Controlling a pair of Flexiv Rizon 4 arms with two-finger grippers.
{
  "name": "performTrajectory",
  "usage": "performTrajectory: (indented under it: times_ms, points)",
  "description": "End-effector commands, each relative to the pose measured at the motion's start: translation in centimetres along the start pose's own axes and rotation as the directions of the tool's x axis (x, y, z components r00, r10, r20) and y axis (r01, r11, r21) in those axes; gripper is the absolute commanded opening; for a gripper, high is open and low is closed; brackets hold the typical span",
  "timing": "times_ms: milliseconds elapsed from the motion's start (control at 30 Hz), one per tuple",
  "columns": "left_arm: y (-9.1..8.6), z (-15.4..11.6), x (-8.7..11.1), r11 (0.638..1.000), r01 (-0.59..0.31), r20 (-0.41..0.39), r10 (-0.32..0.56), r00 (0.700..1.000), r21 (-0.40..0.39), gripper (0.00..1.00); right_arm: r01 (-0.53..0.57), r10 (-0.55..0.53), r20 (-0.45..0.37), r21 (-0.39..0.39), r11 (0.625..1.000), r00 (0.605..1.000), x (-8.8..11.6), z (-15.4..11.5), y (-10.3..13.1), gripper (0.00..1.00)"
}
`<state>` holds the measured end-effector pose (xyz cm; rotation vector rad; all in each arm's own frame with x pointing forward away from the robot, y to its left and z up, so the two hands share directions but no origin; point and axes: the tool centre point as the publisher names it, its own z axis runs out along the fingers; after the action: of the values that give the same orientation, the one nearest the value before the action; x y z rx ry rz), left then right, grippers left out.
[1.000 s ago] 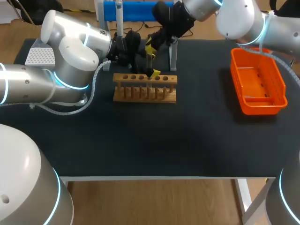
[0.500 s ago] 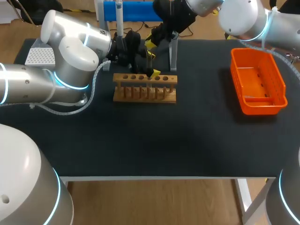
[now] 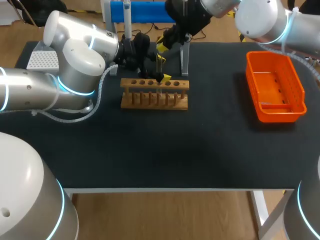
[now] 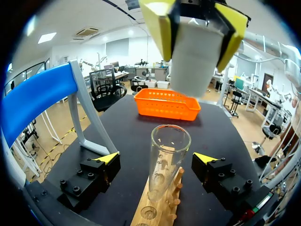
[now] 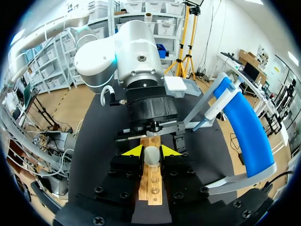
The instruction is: Invert the test tube, pick up the pipette, mount the tip to pipette, aspirate from beaker and dispense into the tube, eject the tip, return the pipette, and cap with the stopper.
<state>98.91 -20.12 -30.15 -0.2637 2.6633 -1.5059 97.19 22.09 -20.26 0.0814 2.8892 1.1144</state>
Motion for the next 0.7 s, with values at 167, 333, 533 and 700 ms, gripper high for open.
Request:
performTrajectory:
  times_ms: [167, 333, 533, 700]
  points:
    - [0.0, 0.0, 0.1, 1.000, 0.000, 0.002, 0.000, 1.000, 0.000, 1.00, -0.003, 0.003, -0.015, -0.001, 1.000, 1.000, -0.2, 0.8, -0.2, 0.00]
    - [0.0, 0.0, 0.1, 1.000, 0.000, 0.002, 0.000, 1.000, 0.000, 1.00, -0.006, 0.006, -0.020, 0.001, 1.000, 1.000, -0.4, 1.0, -0.3, 0.00]
    - [0.0, 0.0, 0.1, 1.000, 0.000, 0.002, 0.000, 1.000, 0.000, 1.00, -0.011, 0.011, -0.027, 0.002, 1.000, 1.000, -0.6, 1.4, -0.5, 0.00]
    - [0.0, 0.0, 0.1, 1.000, 0.000, 0.002, 0.000, 1.000, 0.000, 1.00, -0.017, 0.017, -0.034, 0.003, 1.000, 0.999, -0.7, 1.7, -0.7, 0.00]
